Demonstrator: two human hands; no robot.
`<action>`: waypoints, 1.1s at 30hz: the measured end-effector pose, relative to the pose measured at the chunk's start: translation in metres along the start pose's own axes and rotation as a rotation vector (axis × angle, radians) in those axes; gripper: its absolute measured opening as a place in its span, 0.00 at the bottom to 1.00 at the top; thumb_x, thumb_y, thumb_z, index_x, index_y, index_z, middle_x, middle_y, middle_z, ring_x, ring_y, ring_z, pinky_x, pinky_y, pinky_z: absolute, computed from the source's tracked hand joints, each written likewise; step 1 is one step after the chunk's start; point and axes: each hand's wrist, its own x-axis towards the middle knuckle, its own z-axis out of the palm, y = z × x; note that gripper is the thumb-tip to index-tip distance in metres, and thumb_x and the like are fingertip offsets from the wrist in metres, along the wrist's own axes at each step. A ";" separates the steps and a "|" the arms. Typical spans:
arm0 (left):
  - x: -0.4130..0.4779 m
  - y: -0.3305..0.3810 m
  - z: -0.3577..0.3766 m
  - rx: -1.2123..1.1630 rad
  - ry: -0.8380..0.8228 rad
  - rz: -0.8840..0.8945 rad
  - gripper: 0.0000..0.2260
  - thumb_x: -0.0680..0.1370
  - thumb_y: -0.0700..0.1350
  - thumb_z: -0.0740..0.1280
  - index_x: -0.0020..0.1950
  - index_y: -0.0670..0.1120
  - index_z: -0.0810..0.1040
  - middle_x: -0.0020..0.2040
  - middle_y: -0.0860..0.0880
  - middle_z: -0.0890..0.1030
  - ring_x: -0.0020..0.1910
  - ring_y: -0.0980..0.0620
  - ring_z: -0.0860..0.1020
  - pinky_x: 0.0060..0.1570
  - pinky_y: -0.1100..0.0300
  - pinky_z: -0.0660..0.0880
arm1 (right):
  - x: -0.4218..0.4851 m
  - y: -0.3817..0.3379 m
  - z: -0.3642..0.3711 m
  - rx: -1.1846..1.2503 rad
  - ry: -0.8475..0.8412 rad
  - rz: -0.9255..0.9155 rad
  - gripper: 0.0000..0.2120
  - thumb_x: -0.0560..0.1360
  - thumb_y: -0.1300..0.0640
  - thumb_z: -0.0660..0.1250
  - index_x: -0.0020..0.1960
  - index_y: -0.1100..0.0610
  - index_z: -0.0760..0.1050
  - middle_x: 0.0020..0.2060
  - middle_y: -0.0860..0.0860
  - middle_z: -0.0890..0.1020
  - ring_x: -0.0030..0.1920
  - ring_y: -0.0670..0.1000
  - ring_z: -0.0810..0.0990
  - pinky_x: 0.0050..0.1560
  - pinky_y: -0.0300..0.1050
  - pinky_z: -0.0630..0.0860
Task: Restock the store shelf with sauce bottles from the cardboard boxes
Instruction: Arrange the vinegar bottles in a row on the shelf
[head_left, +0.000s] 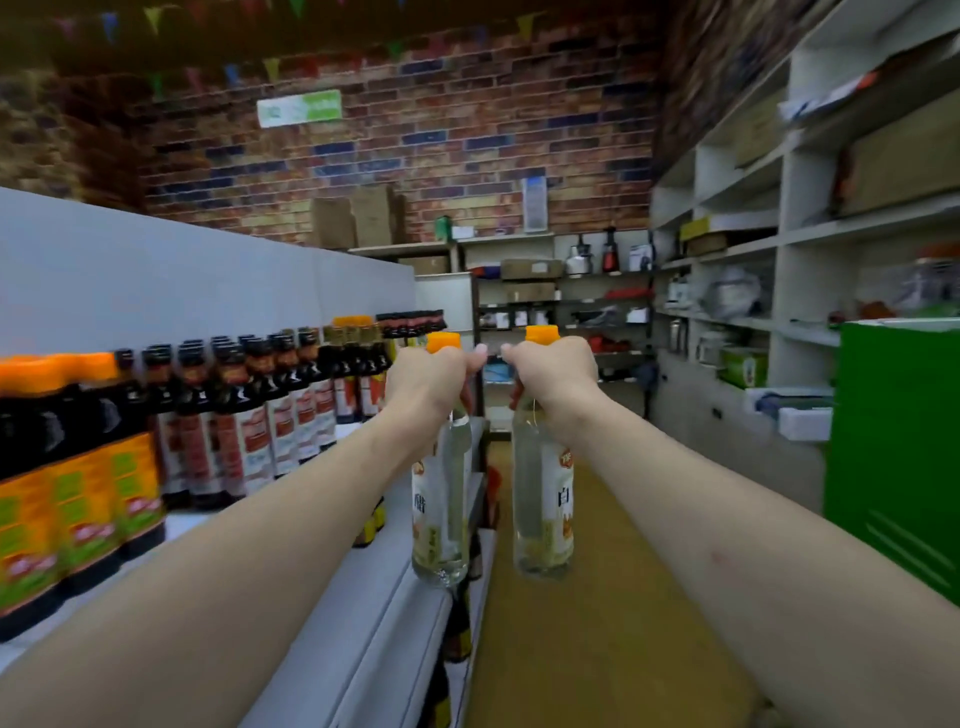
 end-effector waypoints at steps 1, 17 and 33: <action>0.012 -0.004 0.009 -0.004 -0.009 0.000 0.25 0.69 0.58 0.75 0.20 0.47 0.72 0.28 0.44 0.81 0.37 0.43 0.78 0.52 0.46 0.77 | 0.011 0.003 0.002 -0.012 0.010 0.005 0.13 0.71 0.56 0.72 0.31 0.55 0.74 0.25 0.53 0.79 0.31 0.56 0.79 0.35 0.46 0.78; 0.223 -0.074 0.197 0.031 -0.046 -0.004 0.26 0.76 0.57 0.73 0.30 0.36 0.82 0.36 0.41 0.85 0.47 0.46 0.81 0.55 0.47 0.75 | 0.282 0.110 0.021 -0.107 -0.009 0.035 0.10 0.71 0.52 0.70 0.43 0.60 0.83 0.36 0.58 0.87 0.40 0.58 0.86 0.41 0.53 0.81; 0.463 -0.150 0.294 0.011 0.016 -0.072 0.21 0.79 0.54 0.71 0.35 0.39 0.80 0.34 0.46 0.82 0.37 0.54 0.77 0.36 0.59 0.67 | 0.530 0.184 0.130 -0.143 -0.108 -0.011 0.10 0.72 0.55 0.71 0.39 0.62 0.83 0.27 0.55 0.84 0.36 0.55 0.86 0.39 0.50 0.82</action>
